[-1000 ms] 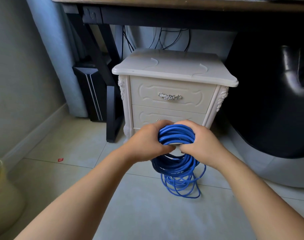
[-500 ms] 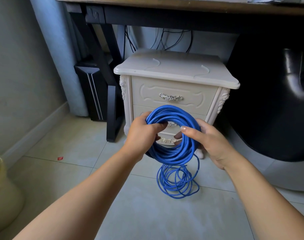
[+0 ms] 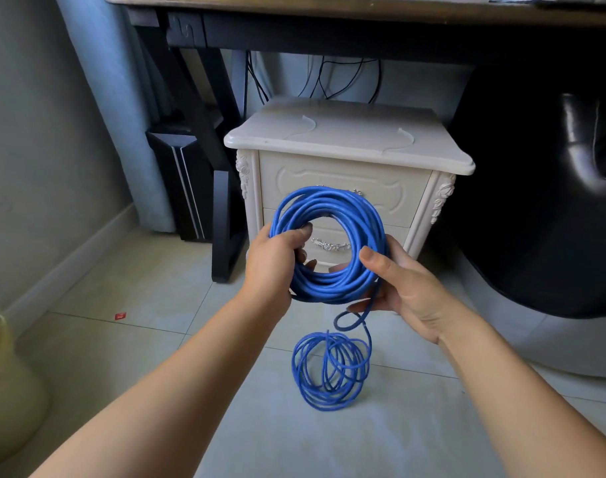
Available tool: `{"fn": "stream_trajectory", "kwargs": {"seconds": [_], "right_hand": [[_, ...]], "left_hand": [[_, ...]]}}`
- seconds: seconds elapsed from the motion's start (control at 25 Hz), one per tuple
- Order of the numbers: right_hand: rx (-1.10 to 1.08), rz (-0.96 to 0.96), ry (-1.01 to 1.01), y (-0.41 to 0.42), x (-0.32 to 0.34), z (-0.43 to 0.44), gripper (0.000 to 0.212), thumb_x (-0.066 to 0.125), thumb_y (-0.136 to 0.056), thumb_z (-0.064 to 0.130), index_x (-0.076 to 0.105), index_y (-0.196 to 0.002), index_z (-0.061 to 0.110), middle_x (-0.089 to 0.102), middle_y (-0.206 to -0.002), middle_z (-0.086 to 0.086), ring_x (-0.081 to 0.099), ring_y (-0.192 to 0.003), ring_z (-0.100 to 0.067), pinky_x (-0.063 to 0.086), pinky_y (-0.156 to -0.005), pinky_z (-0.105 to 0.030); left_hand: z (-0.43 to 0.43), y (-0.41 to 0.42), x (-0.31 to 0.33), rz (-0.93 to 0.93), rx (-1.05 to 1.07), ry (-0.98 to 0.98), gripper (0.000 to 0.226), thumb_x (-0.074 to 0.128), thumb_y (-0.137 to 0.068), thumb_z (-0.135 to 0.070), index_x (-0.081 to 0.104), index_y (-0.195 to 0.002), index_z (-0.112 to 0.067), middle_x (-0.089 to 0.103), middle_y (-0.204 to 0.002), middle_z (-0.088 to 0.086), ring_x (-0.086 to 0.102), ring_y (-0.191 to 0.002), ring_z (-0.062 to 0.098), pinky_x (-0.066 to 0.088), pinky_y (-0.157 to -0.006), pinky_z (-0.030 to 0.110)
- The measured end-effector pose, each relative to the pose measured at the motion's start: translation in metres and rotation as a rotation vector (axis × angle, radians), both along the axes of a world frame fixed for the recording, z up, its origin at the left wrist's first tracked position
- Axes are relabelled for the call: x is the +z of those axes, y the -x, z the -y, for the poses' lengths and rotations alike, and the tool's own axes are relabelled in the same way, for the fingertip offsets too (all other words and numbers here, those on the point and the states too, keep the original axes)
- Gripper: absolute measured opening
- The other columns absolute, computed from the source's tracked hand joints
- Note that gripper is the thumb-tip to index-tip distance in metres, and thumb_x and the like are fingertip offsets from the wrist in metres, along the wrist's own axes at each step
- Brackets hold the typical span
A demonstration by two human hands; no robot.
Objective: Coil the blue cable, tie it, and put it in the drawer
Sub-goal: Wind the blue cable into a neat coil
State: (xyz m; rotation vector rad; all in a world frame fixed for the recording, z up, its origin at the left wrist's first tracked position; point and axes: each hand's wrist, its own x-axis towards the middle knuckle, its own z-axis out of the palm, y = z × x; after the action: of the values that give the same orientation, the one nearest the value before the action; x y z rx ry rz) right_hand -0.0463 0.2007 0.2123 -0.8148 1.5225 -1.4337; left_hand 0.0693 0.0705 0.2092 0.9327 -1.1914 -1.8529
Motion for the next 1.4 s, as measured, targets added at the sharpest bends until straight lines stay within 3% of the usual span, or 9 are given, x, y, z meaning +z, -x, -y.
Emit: {"fn": "stream_trajectory", "kwargs": {"seconds": [0.16,0.28,0.48,0.68,0.88,1.0,1.12,1.28,1.4], "right_hand": [[-0.244,0.071,0.101,-0.011,-0.006,0.013,0.053,0.083,-0.072,0.026,0.052,-0.115,0.02,0.07,-0.111,-0.015,0.072,-0.095,-0.031,0.058,-0.08,-0.047],[-0.369,0.118,0.148,-0.009,-0.008,0.015,0.03,0.063,-0.082,-0.005,0.055,-0.103,0.013,0.066,-0.073,-0.013,0.073,-0.077,-0.033,0.057,-0.076,-0.046],[-0.372,0.024,0.098,0.003,0.001,0.016,0.028,0.055,-0.08,-0.01,0.055,-0.096,0.013,0.054,-0.053,-0.004,0.065,-0.054,-0.025,0.053,-0.059,-0.034],[-0.165,-0.22,-0.058,0.006,0.008,0.014,0.04,0.058,-0.075,-0.009,0.06,-0.107,0.015,0.058,-0.054,-0.002,0.061,-0.052,-0.023,0.05,-0.049,-0.026],[0.058,-0.577,-0.137,-0.004,0.016,0.01,0.048,0.066,-0.069,0.0,0.062,-0.102,0.035,0.064,-0.07,0.009,0.061,-0.054,-0.011,0.049,-0.05,-0.022],[-0.012,-0.527,-0.076,-0.003,0.013,0.01,0.047,0.076,-0.072,0.008,0.058,-0.108,0.034,0.071,-0.084,0.003,0.069,-0.063,-0.015,0.058,-0.059,-0.031],[-0.011,-0.301,-0.063,0.001,0.014,0.001,0.046,0.08,-0.076,0.023,0.057,-0.116,0.023,0.074,-0.091,-0.002,0.069,-0.065,-0.009,0.049,-0.048,-0.018],[0.008,-0.088,-0.08,0.004,-0.001,-0.003,0.054,0.072,-0.069,0.048,0.058,-0.117,0.028,0.074,-0.105,-0.007,0.071,-0.095,-0.022,0.058,-0.078,-0.045],[-0.086,-0.078,0.02,0.0,-0.011,0.003,0.069,0.078,-0.058,0.054,0.054,-0.118,0.031,0.072,-0.112,-0.003,0.066,-0.11,-0.021,0.046,-0.103,-0.045]], "left_hand": [[-0.018,0.004,-0.002,0.007,0.031,0.053,0.008,0.063,-0.09,-0.011,0.062,-0.091,-0.019,0.05,-0.065,-0.004,0.048,-0.061,0.014,0.046,-0.068,0.037],[-0.026,0.004,-0.008,0.077,-0.073,0.05,0.009,0.064,-0.091,-0.016,0.063,-0.1,-0.019,0.062,-0.078,0.0,0.059,-0.066,0.012,0.048,-0.067,0.029],[0.0,-0.006,0.002,0.217,-0.354,0.063,0.036,0.074,-0.083,-0.029,0.065,-0.117,-0.018,0.071,-0.105,0.001,0.067,-0.101,0.02,0.053,-0.085,0.035],[0.016,-0.012,0.006,0.253,-0.47,0.491,0.074,0.081,-0.074,-0.01,0.05,-0.138,-0.033,0.061,-0.126,-0.006,0.066,-0.106,0.006,0.053,-0.09,0.025],[0.01,-0.017,0.006,0.536,-0.554,0.793,0.048,0.077,-0.075,-0.012,0.061,-0.117,-0.03,0.069,-0.084,-0.011,0.064,-0.07,0.003,0.048,-0.066,0.018],[0.005,-0.014,0.007,0.488,-0.433,0.755,0.019,0.076,-0.075,-0.01,0.06,-0.081,-0.019,0.061,-0.06,-0.008,0.055,-0.051,0.005,0.042,-0.054,0.017],[0.004,-0.012,0.008,0.343,-0.322,0.605,0.017,0.075,-0.077,-0.006,0.06,-0.081,-0.013,0.057,-0.057,-0.007,0.053,-0.05,0.01,0.049,-0.057,0.025],[0.009,-0.011,0.005,0.135,-0.153,0.297,0.016,0.073,-0.08,-0.005,0.063,-0.089,-0.013,0.053,-0.055,-0.003,0.048,-0.05,0.015,0.052,-0.062,0.035],[0.004,-0.005,0.004,0.028,-0.071,0.087,0.016,0.069,-0.084,-0.007,0.061,-0.097,-0.01,0.048,-0.057,0.001,0.047,-0.051,0.016,0.055,-0.066,0.037]]}}
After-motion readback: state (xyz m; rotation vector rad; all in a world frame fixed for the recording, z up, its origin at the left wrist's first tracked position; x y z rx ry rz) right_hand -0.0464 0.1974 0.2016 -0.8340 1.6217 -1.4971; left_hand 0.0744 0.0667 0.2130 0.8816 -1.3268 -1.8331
